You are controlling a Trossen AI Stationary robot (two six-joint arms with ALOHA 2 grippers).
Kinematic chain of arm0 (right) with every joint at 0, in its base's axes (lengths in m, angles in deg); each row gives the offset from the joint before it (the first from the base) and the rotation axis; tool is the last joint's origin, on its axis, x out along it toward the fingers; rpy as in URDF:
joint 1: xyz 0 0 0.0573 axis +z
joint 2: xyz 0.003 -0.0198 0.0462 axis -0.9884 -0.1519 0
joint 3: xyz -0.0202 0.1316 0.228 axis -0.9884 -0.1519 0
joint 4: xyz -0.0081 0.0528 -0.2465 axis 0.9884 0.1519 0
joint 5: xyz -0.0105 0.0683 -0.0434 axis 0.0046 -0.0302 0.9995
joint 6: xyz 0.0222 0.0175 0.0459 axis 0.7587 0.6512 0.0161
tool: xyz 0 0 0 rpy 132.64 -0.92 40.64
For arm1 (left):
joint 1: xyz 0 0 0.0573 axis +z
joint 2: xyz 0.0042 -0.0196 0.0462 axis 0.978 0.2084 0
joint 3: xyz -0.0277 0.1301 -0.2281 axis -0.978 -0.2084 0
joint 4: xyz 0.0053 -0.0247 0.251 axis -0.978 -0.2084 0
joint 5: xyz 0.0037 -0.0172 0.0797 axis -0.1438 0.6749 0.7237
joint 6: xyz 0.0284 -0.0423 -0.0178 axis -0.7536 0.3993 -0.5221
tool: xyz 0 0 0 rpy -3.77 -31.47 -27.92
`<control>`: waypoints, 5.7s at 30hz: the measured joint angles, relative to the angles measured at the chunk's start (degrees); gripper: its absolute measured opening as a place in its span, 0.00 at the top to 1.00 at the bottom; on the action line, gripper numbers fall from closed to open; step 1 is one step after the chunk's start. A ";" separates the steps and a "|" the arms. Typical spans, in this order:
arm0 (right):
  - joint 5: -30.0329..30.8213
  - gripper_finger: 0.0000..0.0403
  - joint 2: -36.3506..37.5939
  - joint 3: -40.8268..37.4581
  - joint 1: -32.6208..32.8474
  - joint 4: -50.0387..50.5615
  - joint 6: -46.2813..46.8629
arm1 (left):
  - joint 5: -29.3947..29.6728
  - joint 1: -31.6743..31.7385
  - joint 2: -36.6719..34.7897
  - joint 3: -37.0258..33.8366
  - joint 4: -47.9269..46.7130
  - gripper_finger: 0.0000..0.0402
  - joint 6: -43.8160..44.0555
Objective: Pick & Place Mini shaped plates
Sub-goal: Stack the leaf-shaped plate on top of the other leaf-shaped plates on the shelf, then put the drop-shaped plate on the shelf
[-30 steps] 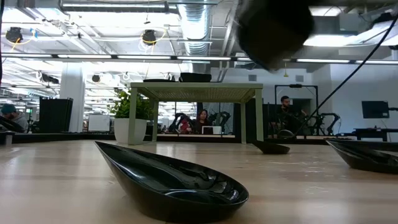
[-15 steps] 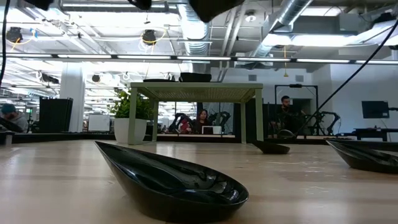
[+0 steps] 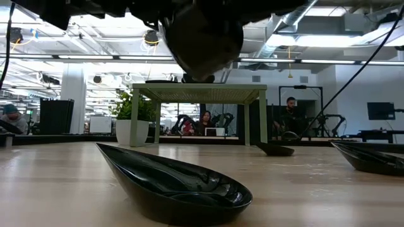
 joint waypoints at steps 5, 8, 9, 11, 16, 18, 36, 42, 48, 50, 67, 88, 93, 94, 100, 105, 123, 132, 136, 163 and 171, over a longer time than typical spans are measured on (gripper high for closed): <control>-0.01 0.99 1.06 0.07 0.23 -0.46 0.01 | -0.22 0.00 0.09 0.00 -4.99 0.61 0.07; 0.01 0.99 2.28 0.09 0.93 -1.54 -0.05 | -0.20 0.00 0.09 0.00 -5.23 0.63 -0.10; -0.01 0.99 2.33 0.09 1.08 -1.81 -0.05 | -0.22 0.00 0.09 0.00 -5.21 0.64 -0.12; -0.01 0.99 2.22 0.09 1.40 -1.55 -0.07 | -0.22 -0.02 -0.29 0.00 -5.28 0.65 -0.26; 0.01 0.99 2.22 0.09 1.23 -1.81 -1.80 | -0.24 -0.02 -0.39 0.00 -5.25 0.72 -0.29; 0.00 0.99 2.20 0.07 0.90 -2.90 -1.89 | -0.33 -0.02 -0.39 0.00 -5.21 0.75 -0.29; 0.18 0.96 2.21 0.07 0.11 -4.95 -1.79 | -3.19 -0.06 -0.39 -0.04 -4.63 0.93 -3.29; 0.62 0.89 2.17 0.07 -0.35 -7.13 -1.47 | -2.93 0.31 -0.39 -0.04 -3.99 0.94 -3.29; 0.44 0.83 2.17 0.07 -1.65 -9.25 1.04 | -2.93 0.57 -0.39 -0.04 -4.16 0.94 -3.17; 0.43 0.82 2.17 0.07 -2.33 -9.08 2.67 | -2.95 0.55 -0.39 -0.04 -4.23 0.94 -3.10; 3.69 0.81 6.05 0.09 -4.02 -7.29 2.51 | -3.02 0.55 -0.39 -0.02 -4.56 0.94 -3.05; 12.88 0.81 29.64 -0.89 2.65 19.65 16.01 | 20.04 0.64 -0.38 0.04 -4.86 0.99 -3.96; 21.46 0.81 32.66 -10.26 8.21 16.62 17.58 | 21.68 2.09 -0.41 3.81 -7.14 0.98 -7.82; 22.81 0.81 32.84 -12.44 9.01 14.51 17.95 | 21.92 2.29 -0.73 4.83 -8.08 0.98 -8.87; 28.73 0.81 32.99 -23.42 11.46 0.18 19.33 | 30.19 4.87 -7.02 10.85 -20.72 0.98 -10.82; 29.58 0.81 33.51 -24.15 10.33 -1.15 18.05 | 39.58 9.26 -16.36 11.58 -33.26 0.97 -7.47; 29.34 0.81 33.41 -24.06 6.08 -1.53 18.53 | 29.99 40.92 -18.07 11.58 -49.82 0.98 4.89; 28.97 0.81 33.41 -24.06 5.26 -1.34 18.52 | 29.73 40.35 -12.61 11.54 -45.88 0.96 4.91; 28.96 0.81 33.41 -24.06 5.27 -1.24 18.52 | 29.70 39.00 -12.75 11.54 -45.48 0.96 4.80; 28.97 0.81 33.39 -24.06 5.27 -1.14 18.51 | 29.78 37.27 -13.57 11.52 -42.27 0.90 10.93; 28.97 0.81 33.38 -24.06 5.27 -1.16 18.51 | 29.75 37.24 -13.57 11.52 -41.36 0.81 11.79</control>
